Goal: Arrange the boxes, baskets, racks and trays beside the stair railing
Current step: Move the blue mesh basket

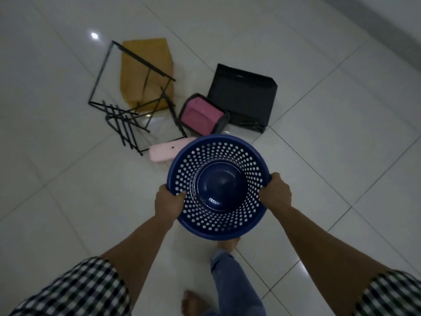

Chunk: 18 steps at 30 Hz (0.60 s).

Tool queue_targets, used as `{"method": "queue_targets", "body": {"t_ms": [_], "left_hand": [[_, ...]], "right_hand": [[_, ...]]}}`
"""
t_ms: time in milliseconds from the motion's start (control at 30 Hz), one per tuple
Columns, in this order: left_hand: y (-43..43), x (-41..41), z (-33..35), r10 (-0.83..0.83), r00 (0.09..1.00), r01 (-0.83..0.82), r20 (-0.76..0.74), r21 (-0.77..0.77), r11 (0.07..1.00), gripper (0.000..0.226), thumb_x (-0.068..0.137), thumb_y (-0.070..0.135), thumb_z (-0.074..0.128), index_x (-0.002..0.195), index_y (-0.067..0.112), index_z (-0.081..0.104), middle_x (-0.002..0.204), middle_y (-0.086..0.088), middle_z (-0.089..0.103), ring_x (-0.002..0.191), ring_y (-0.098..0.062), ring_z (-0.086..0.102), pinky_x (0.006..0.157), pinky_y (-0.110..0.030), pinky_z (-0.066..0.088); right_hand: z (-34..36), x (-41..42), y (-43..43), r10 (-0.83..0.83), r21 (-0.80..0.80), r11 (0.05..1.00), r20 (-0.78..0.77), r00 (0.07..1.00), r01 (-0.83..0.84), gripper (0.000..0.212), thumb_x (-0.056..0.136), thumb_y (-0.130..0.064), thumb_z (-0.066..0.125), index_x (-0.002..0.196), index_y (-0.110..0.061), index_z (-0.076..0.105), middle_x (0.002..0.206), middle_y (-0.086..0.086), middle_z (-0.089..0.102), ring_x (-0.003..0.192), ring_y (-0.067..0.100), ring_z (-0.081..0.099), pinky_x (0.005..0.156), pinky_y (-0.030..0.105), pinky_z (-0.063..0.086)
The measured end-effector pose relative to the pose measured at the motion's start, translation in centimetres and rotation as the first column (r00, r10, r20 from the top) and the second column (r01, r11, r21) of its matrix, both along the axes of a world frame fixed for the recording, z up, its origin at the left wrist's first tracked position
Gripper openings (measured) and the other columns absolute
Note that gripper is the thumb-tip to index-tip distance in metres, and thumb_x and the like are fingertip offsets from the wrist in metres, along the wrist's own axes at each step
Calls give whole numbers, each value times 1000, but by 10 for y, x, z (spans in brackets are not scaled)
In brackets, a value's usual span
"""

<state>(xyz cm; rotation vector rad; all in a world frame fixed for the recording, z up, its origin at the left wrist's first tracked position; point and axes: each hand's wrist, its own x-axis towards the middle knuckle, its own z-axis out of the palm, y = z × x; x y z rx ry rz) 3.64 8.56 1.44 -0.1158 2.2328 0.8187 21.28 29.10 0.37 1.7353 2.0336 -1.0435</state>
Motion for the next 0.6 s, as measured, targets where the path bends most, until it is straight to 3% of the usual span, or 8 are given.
{"method": "queue_targets", "body": {"t_ms": [133, 267, 433, 600], "left_hand": [[-74, 6, 58, 65, 997, -67, -41, -28, 997, 35, 91, 22, 64, 123, 8, 55, 112, -8, 65, 87, -18, 58, 73, -29, 47], [-157, 11, 110, 230, 972, -231, -47, -11, 973, 33, 91, 23, 62, 121, 10, 57, 111, -9, 66, 87, -21, 62, 74, -31, 51], [-253, 10, 162, 462, 887, -461, -16, 50, 886, 57, 89, 28, 68, 138, 16, 42, 118, -5, 60, 99, -23, 61, 86, -39, 55], [-327, 3, 198, 650, 760, -646, 8, 124, 754, 65, 88, 27, 70, 140, 18, 32, 116, -4, 57, 98, -23, 60, 84, -37, 53]], "right_hand": [[56, -13, -53, 48, 20, 999, -51, 998, -47, 22, 89, -16, 57, 108, -11, 49, 92, 6, 58, 77, 22, 56, 67, 34, 48], [105, -35, -114, 157, -9, 987, -92, 983, -158, 27, 86, -19, 62, 108, -10, 51, 93, 5, 56, 80, 22, 55, 70, 33, 47], [152, -77, -195, 266, -33, 962, -107, 958, -271, 31, 81, -18, 65, 108, -13, 51, 95, 5, 57, 86, 26, 57, 77, 38, 52], [180, -123, -262, 408, -57, 906, -158, 899, -420, 26, 82, -16, 63, 103, -12, 48, 93, 6, 57, 84, 27, 58, 78, 43, 54]]}}
